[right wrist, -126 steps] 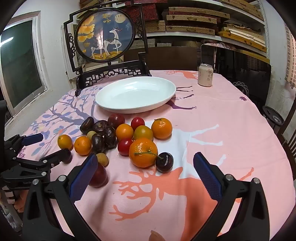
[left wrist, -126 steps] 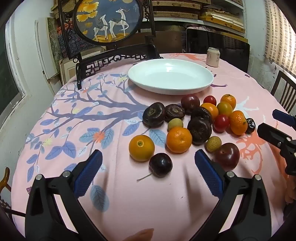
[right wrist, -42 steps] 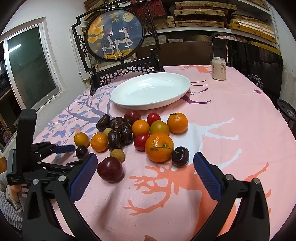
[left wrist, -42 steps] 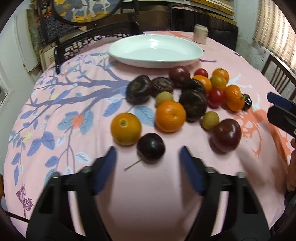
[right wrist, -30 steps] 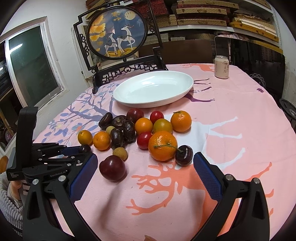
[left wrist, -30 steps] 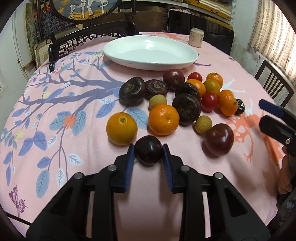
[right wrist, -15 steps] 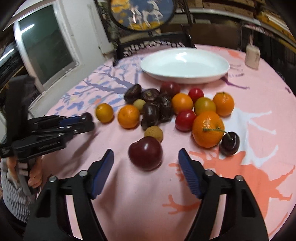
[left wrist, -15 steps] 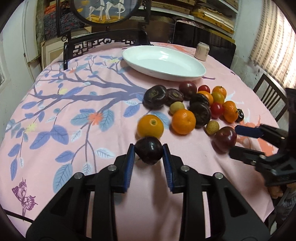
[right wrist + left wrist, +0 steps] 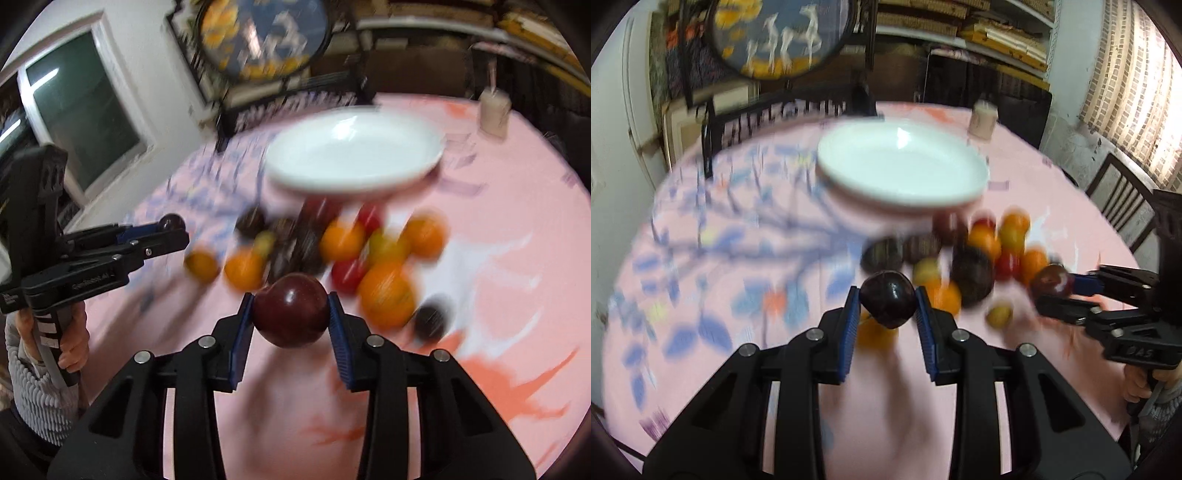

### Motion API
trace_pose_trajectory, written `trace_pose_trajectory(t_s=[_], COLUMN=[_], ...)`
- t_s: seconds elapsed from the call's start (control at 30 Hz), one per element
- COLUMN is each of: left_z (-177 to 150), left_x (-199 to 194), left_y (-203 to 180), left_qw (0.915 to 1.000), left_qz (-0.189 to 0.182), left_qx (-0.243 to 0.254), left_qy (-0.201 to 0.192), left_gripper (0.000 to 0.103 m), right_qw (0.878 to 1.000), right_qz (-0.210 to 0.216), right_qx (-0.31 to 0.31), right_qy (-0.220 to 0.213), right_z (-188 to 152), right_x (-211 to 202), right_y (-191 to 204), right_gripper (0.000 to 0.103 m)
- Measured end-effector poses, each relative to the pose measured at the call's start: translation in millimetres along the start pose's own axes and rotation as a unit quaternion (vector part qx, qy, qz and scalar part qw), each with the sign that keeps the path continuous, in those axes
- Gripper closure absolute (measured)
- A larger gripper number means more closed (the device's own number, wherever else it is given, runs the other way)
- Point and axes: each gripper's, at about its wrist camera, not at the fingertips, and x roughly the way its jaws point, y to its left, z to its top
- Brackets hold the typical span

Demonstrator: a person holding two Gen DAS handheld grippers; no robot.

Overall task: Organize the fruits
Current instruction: 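Carry both fruits over the white plate and open both tools to drop them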

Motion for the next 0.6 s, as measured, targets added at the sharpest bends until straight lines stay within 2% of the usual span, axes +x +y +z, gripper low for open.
trace_pose_trajectory(t_s=[0.1,0.2,0.3,0.47,0.53,0.57,0.6], left_z=[43,77,95,103,101,101,101], left_x=[14,44,81,124,129,130,130], left_y=[-6,-8,-5,8,11,11,11], left_qw=[0.9999,0.9999,0.9999,0.9988,0.9986,0.9987,0.9988], left_qz=[0.004,0.009,0.010,0.002,0.002,0.001,0.005], left_qx=[0.005,0.003,-0.013,-0.040,-0.041,-0.039,-0.037], left_qy=[-0.012,-0.011,0.002,0.029,0.033,0.034,0.031], left_gripper=[0.073,0.073,0.073,0.071,0.061,0.049,0.046], right_qw=[0.998,0.995,0.995,0.996,0.997,0.997,0.996], right_qz=[-0.039,-0.073,-0.075,-0.071,-0.064,-0.064,-0.069], right_qx=[0.006,0.015,0.025,0.029,0.031,0.029,0.027], right_qy=[-0.044,-0.070,-0.060,-0.043,-0.032,-0.032,-0.039], right_z=[43,79,98,111,110,109,108], right_x=[-8,13,48,91,102,103,101], right_y=[-17,-32,-48,-70,-78,-79,-81], right_gripper=[0.063,0.063,0.063,0.062,0.044,0.044,0.044])
